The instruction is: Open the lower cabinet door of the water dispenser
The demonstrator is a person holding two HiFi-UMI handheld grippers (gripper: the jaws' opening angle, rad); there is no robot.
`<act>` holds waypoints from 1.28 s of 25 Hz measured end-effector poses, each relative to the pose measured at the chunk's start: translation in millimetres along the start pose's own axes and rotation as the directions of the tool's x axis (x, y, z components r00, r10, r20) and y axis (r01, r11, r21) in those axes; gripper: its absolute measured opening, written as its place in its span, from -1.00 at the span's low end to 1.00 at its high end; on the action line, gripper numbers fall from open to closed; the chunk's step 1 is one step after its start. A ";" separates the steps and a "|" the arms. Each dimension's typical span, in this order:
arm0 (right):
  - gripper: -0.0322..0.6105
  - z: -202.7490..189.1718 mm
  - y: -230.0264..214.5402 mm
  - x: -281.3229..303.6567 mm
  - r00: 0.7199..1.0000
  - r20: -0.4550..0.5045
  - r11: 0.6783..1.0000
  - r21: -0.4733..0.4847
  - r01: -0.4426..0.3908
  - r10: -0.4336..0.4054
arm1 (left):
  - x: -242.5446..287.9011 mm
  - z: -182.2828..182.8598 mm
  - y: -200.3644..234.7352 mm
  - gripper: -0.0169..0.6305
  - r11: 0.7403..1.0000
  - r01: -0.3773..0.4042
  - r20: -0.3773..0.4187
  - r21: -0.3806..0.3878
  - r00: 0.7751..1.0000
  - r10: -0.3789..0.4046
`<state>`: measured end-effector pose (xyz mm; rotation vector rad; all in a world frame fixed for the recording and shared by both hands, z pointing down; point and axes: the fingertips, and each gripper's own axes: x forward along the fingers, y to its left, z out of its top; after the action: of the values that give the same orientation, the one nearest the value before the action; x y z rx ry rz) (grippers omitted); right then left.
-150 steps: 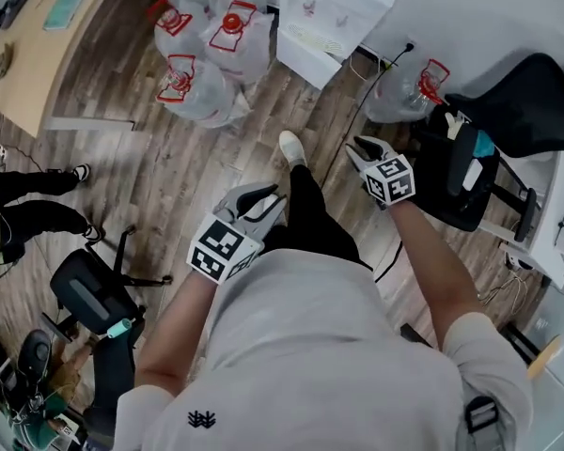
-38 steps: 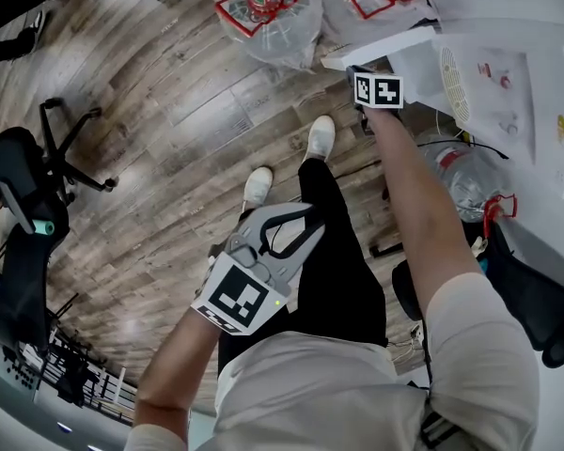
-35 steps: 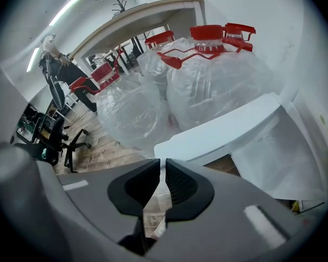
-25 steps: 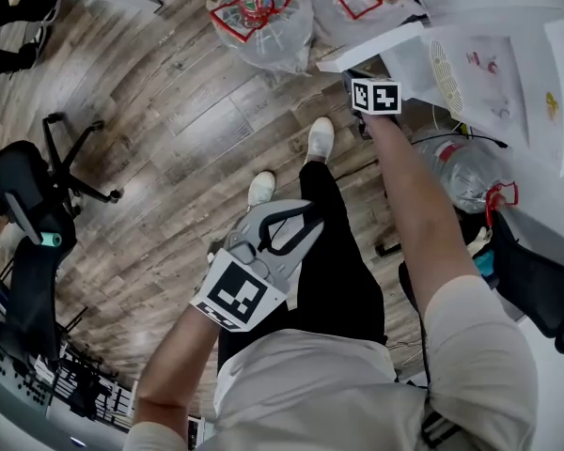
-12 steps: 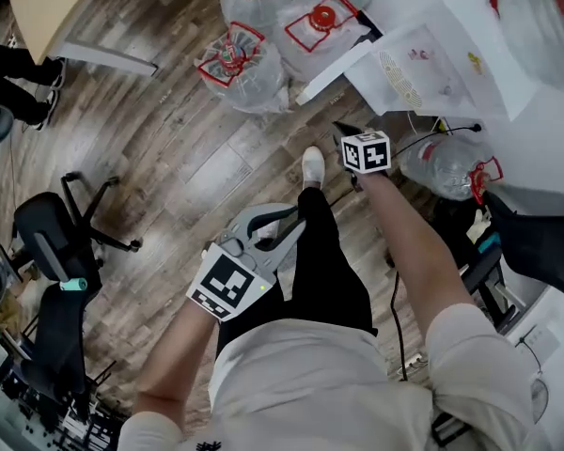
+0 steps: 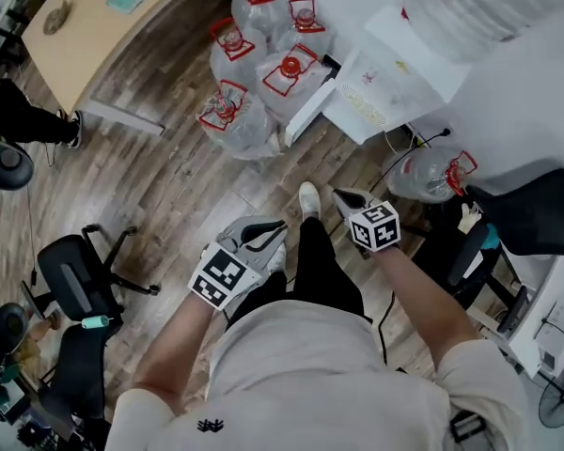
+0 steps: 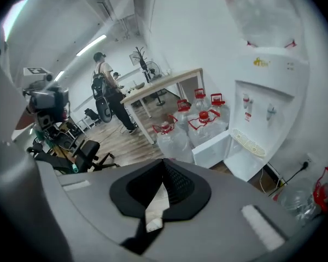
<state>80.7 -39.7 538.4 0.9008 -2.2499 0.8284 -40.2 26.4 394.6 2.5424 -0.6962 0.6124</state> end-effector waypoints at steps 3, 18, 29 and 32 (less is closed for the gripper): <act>-0.89 8.7 30.0 -43.1 0.999 0.052 1.000 -0.011 -0.015 0.015 | -5.2 5.2 -17.1 -0.74 0.999 0.025 -0.018 0.022 1.000 -0.025; -0.90 13.6 130.9 -196.3 0.970 0.241 0.994 -0.093 0.057 -0.033 | -55.7 6.4 -69.1 -0.77 0.996 0.086 0.018 0.002 0.996 -0.086; -0.90 -5.8 164.9 -220.1 0.952 0.296 0.993 -0.058 0.099 -0.078 | -75.6 -10.7 -85.6 -0.77 0.996 0.083 0.014 0.030 0.996 -0.083; -0.90 -9.6 171.7 -221.2 0.949 0.306 0.993 -0.056 0.101 -0.079 | -79.6 -18.9 -87.1 -0.77 0.996 0.081 0.010 0.030 0.997 -0.082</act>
<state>90.2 153.1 335.4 1.1544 -2.4591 0.5958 -59.1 133.0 344.2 2.5897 -0.5880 0.5849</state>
